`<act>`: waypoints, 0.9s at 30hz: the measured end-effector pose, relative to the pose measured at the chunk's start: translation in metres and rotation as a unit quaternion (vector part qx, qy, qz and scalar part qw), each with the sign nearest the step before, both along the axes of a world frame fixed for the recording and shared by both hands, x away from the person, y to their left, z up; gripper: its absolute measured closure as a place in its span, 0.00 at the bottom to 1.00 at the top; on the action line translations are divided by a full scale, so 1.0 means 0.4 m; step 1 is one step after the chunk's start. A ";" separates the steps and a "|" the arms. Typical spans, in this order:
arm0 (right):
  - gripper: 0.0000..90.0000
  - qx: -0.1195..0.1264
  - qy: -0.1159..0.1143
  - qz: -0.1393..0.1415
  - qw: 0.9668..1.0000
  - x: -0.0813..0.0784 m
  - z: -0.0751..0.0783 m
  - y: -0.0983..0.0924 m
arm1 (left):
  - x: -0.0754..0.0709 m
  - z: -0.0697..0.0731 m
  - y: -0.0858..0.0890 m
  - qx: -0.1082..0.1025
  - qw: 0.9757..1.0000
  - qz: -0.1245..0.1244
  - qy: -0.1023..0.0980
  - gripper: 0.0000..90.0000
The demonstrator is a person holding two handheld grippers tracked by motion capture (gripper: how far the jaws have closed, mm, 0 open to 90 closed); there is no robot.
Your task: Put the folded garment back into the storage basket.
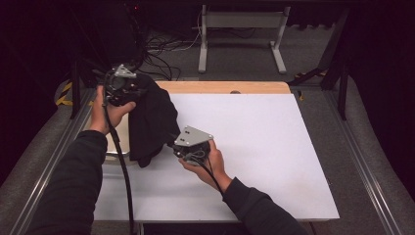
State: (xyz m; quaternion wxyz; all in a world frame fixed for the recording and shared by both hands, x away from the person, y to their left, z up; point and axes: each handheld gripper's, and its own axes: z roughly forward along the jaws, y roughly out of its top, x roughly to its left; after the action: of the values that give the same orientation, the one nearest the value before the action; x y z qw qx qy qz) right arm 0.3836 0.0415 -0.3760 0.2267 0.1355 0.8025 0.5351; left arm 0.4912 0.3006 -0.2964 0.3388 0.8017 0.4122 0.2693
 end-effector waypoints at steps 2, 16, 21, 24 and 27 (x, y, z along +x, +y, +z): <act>0.88 0.001 -0.003 0.005 1.000 0.005 0.003 0.035 | 0.000 -0.002 0.040 -0.002 1.000 0.014 0.004 0.84; 0.88 -0.025 0.037 0.040 0.998 0.044 -0.046 0.242 | 0.037 -0.066 0.193 0.029 0.995 0.078 0.045 0.83; 0.88 -0.030 0.057 0.040 0.997 0.060 -0.058 0.273 | 0.062 -0.101 0.210 0.049 0.992 0.094 0.062 0.83; 0.88 -0.036 0.057 0.041 0.997 0.064 -0.059 0.293 | 0.071 -0.116 0.220 0.050 0.991 0.102 0.069 0.83; 0.87 -0.046 0.056 0.042 0.996 0.067 -0.059 0.314 | 0.076 -0.123 0.228 0.054 0.991 0.104 0.070 0.83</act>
State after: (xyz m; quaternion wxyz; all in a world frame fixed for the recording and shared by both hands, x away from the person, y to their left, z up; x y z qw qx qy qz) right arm 0.4105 0.1670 -0.3997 0.1641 0.1208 0.8429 0.4981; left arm 0.5217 0.3920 -0.3457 0.2350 0.7884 0.5014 0.2680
